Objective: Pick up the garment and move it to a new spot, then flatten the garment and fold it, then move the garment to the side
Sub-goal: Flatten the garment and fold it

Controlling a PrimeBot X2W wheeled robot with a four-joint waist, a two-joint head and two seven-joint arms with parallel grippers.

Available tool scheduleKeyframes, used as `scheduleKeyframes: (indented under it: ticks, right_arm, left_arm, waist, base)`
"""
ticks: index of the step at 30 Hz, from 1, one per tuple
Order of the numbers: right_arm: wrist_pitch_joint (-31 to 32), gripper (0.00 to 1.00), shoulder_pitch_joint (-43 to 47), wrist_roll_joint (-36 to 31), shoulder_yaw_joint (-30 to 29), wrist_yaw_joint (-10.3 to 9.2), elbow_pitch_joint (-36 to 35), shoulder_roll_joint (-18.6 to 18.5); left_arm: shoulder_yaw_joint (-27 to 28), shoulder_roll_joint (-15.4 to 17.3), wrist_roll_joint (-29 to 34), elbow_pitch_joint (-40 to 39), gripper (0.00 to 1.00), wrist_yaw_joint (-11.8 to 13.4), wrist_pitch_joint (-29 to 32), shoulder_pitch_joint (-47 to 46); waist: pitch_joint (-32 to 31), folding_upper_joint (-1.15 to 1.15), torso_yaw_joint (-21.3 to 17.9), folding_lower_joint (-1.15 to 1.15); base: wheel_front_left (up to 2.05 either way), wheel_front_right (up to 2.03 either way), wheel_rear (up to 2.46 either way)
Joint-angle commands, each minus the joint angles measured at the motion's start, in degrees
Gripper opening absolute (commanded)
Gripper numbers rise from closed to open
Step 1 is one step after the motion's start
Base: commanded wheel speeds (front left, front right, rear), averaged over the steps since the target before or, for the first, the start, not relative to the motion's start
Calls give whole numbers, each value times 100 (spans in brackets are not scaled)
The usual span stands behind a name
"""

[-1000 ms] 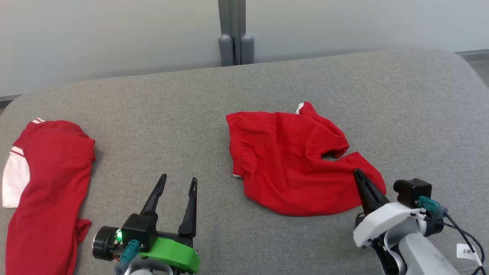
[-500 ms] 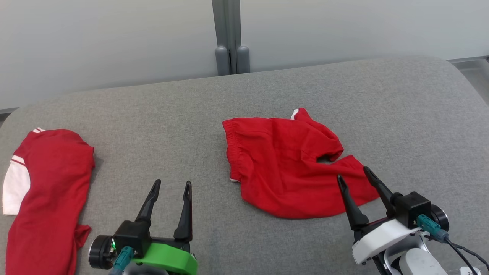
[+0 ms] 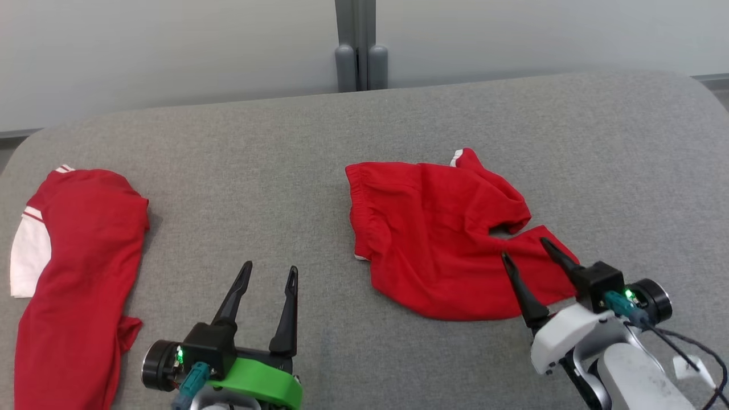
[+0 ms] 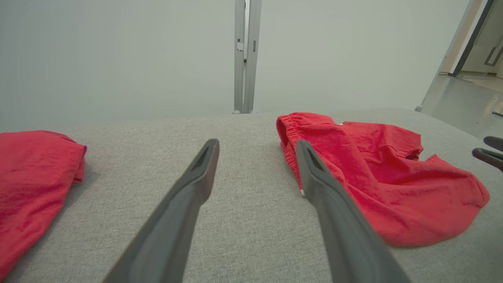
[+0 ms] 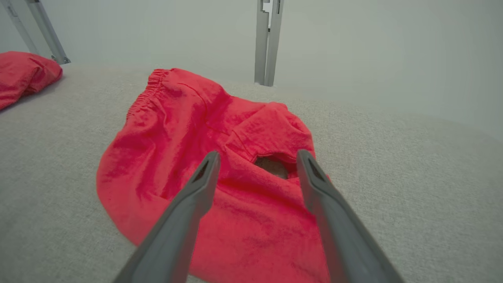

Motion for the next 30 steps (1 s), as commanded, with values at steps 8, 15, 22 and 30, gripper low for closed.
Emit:
scheduleKeyframes:
  ticks: [8,15,22,30]
  right_arm:
    - [579,100,-1089,522,808,-1,1067,-486]
    - [769,0,-1717,1293,1881,-2,1623,-877]
    - [390,0,-2011,1819,2169,-2,1726,-975]
    - [565,0,-2485,2259,2168,-1,1793,-1266]
  left_arm:
    - [-151,17,45,91,100,-54,-3,-382]
    - [-220,18,1,159,100,-20,-3,-465]
    - [-186,18,-25,210,100,-10,-3,-332]
    - [-330,18,-35,138,100,-17,-3,-434]
  waist:
    - [574,0,495,0]
    - [641,0,685,0]
    - [440,0,609,0]
    - [531,0,661,0]
  base:
    - [0,0,0]
    - [0,0,0]
    - [0,0,0]
    - [0,0,0]
